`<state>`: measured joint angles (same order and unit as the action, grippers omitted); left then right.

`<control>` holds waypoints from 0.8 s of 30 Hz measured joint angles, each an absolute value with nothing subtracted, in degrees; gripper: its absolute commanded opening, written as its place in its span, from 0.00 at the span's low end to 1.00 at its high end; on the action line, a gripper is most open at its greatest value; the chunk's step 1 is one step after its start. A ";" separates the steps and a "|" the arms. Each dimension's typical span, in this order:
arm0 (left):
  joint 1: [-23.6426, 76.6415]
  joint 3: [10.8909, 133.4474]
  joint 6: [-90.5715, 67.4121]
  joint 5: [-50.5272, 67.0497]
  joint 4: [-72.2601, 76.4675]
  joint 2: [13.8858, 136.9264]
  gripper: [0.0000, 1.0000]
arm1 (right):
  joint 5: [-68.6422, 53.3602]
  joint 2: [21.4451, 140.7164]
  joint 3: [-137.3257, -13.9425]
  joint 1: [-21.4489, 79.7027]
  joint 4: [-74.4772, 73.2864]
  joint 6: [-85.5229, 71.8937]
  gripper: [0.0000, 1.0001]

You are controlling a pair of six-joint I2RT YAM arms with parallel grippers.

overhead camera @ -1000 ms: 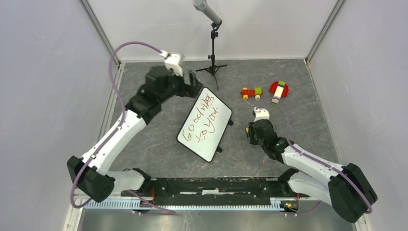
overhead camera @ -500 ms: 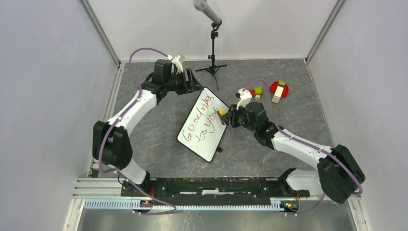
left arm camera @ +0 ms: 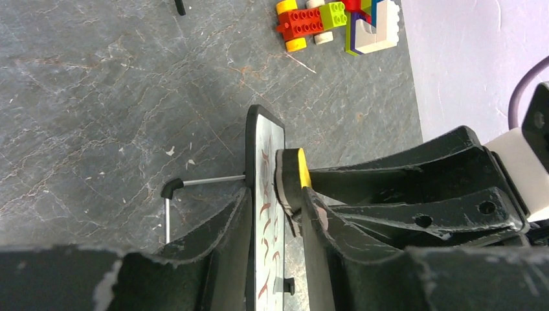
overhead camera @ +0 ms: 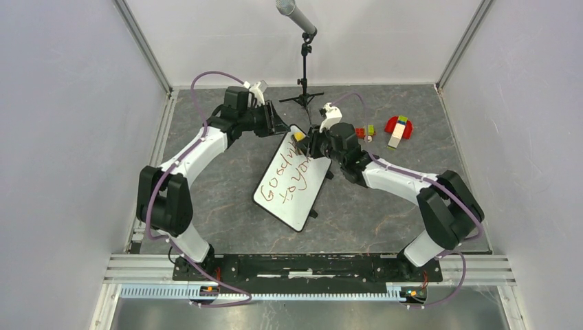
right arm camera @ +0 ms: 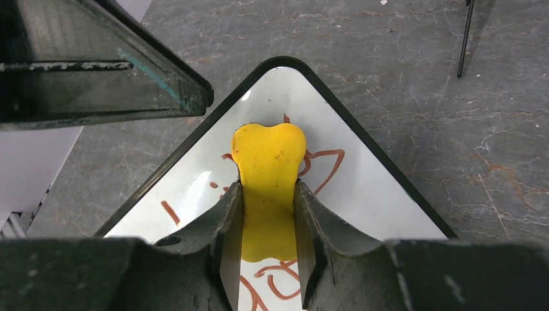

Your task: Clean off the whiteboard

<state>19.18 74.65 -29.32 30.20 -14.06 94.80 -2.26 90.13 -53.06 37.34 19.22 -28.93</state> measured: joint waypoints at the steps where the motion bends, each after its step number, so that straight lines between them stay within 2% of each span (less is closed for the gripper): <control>1: 19.18 74.65 -29.32 30.20 -14.02 94.89 0.40 | -2.17 90.83 -53.30 37.36 19.77 -29.36 0.18; 5: 19.18 74.70 -29.32 30.22 -13.98 96.16 0.40 | -1.89 93.45 -53.43 37.39 21.47 -31.11 0.19; 9: 19.18 74.74 -29.34 30.33 -14.22 98.41 0.36 | -1.50 94.24 -53.43 37.39 22.70 -31.88 0.41; 12: 19.18 74.74 -29.34 30.33 -14.24 98.83 0.32 | -1.26 94.21 -53.32 37.39 23.70 -31.75 0.53; 14: 19.18 74.74 -29.34 30.35 -14.04 98.83 0.29 | -0.93 94.06 -52.88 37.39 24.25 -31.57 0.57; 18: 19.18 74.74 -29.32 30.35 -14.09 98.83 0.25 | -0.16 93.71 -52.47 37.39 24.75 -30.98 0.59; 24: 19.18 74.72 -29.32 30.37 -14.09 98.83 0.22 | 0.05 93.71 -52.47 37.39 25.08 -30.28 0.53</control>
